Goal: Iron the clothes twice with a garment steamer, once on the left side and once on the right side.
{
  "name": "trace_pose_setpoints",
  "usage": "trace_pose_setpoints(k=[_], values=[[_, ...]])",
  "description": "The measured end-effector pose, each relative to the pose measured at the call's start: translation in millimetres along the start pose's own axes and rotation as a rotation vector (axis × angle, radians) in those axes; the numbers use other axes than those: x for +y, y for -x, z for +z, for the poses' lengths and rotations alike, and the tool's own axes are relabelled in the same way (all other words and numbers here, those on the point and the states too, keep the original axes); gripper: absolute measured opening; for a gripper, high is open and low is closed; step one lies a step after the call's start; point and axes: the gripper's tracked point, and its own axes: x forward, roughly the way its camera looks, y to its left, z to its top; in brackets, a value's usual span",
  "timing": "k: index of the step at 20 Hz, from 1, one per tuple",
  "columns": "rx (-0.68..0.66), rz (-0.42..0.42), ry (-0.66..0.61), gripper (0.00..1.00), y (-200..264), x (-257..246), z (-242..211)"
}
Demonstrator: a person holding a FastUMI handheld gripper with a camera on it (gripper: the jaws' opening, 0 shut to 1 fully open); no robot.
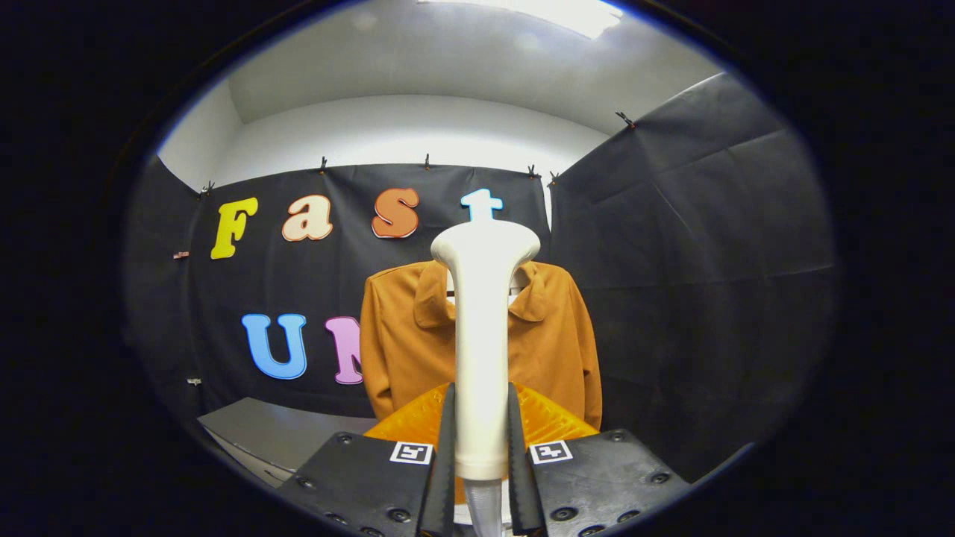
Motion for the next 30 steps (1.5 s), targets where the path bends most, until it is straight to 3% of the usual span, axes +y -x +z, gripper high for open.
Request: trace_pose_setpoints(k=[6,15,30], values=[[0.022,-0.006,-0.008,0.33,-55.5,-38.7,-11.5],[0.152,0.01,-0.063,0.33,-103.6,-65.4,-91.2],[0.364,-0.006,-0.08,0.33,-52.7,-71.4,-215.9]])
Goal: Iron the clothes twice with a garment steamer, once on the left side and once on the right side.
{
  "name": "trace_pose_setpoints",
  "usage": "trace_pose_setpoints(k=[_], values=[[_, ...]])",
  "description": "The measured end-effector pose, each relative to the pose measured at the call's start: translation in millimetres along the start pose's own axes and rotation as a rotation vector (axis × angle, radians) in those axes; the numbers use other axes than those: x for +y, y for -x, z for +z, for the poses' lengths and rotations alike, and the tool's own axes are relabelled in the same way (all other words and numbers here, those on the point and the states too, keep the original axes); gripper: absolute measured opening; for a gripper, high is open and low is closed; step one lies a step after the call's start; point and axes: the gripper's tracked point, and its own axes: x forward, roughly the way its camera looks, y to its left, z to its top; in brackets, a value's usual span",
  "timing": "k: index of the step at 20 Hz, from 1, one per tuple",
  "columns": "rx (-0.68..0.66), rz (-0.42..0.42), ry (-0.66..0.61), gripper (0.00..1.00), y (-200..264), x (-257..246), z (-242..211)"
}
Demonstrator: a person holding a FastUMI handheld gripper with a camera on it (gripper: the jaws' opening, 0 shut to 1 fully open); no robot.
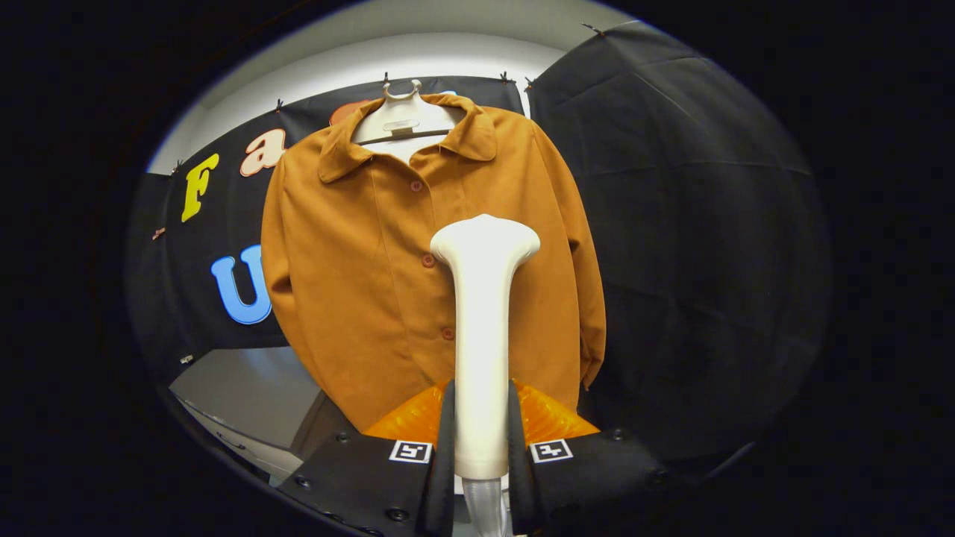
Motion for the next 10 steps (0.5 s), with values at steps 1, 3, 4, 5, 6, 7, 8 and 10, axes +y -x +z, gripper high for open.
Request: trace_pose_setpoints(k=[1,3,4,5,6,7,8,10], values=[[0.015,-0.003,-0.002,0.33,1.1,-0.9,-8.5],[0.053,-0.011,0.0,0.33,2.8,-2.9,-29.3],[0.073,-0.015,0.0,0.33,3.7,-4.2,-40.1],[0.095,-0.018,0.0,0.33,4.0,-4.9,-49.8],[0.117,-0.02,-0.002,0.33,6.7,-6.7,-60.6],[0.137,-0.024,-0.005,0.33,8.8,-7.9,-71.6],[0.158,-0.026,-0.002,0.33,10.5,-8.3,-83.2],[0.191,-0.03,-0.001,0.33,14.5,-8.0,-100.0]])
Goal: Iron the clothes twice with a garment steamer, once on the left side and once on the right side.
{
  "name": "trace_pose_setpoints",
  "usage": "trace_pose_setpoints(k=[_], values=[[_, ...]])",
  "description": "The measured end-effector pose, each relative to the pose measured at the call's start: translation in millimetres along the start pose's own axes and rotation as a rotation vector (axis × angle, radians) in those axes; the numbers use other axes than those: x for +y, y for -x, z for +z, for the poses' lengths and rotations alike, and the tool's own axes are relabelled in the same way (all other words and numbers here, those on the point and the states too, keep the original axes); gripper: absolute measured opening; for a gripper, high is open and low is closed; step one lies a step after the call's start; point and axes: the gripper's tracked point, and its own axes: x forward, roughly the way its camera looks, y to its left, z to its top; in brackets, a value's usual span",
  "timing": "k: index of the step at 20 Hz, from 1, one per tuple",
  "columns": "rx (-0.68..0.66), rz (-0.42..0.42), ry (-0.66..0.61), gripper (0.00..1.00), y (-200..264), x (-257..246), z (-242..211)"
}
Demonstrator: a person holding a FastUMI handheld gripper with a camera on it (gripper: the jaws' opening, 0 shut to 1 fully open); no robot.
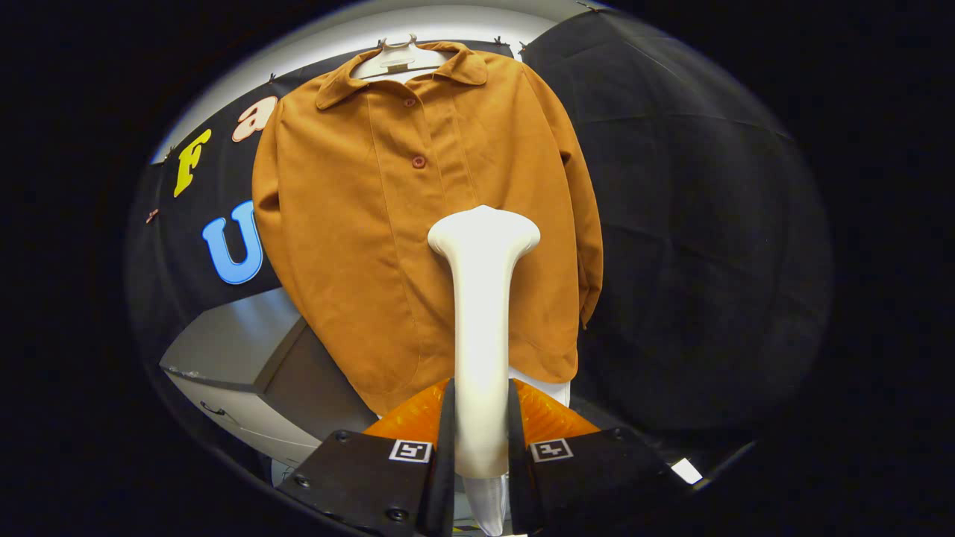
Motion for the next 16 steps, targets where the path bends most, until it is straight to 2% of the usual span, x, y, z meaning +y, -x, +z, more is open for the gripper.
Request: trace_pose_setpoints(k=[8,12,16], values=[[0.105,-0.075,-0.014,0.33,21.9,-6.8,-52.5],[0.068,-0.094,0.021,0.33,48.4,0.8,-46.8],[-0.009,-0.071,0.045,0.33,75.3,22.8,-17.9]])
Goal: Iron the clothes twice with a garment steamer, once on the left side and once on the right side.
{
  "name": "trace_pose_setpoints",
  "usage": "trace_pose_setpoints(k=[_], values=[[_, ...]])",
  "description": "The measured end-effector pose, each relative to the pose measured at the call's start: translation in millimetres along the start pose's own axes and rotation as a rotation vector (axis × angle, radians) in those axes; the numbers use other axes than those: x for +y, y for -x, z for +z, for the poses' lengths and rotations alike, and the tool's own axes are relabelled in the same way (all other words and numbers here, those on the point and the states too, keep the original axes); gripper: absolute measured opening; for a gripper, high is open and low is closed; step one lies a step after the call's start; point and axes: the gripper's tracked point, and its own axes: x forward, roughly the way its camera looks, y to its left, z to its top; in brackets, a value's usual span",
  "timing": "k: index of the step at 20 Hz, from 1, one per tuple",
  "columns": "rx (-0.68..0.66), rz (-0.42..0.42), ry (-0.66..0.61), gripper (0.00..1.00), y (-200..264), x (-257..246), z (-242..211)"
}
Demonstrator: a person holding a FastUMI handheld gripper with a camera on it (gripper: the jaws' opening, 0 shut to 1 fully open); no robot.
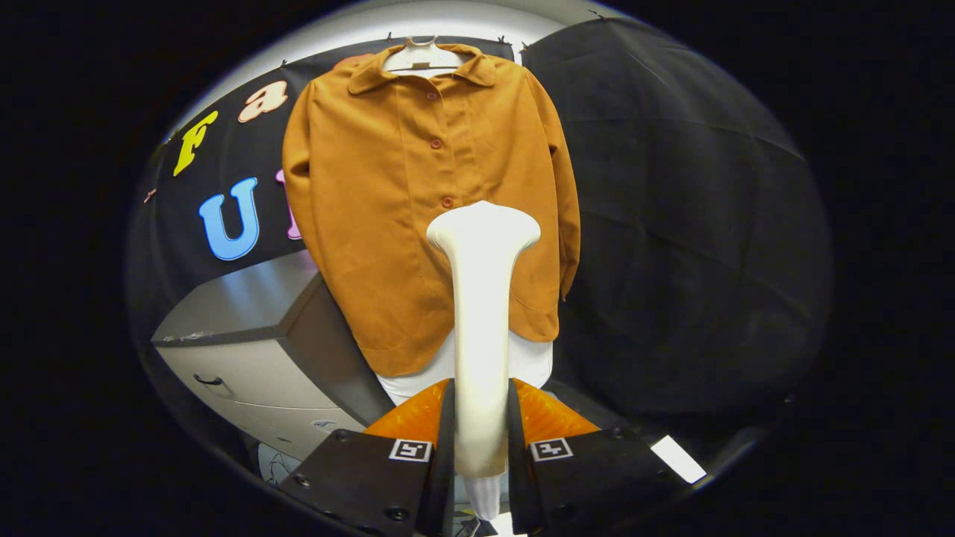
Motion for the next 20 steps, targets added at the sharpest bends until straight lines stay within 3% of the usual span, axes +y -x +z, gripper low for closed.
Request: trace_pose_setpoints(k=[11,20], values=[[-0.224,0.099,0.012,0.33,59.2,78.8,122.9],[-0.317,0.18,0.028,0.33,92.3,167.8,191.2]])
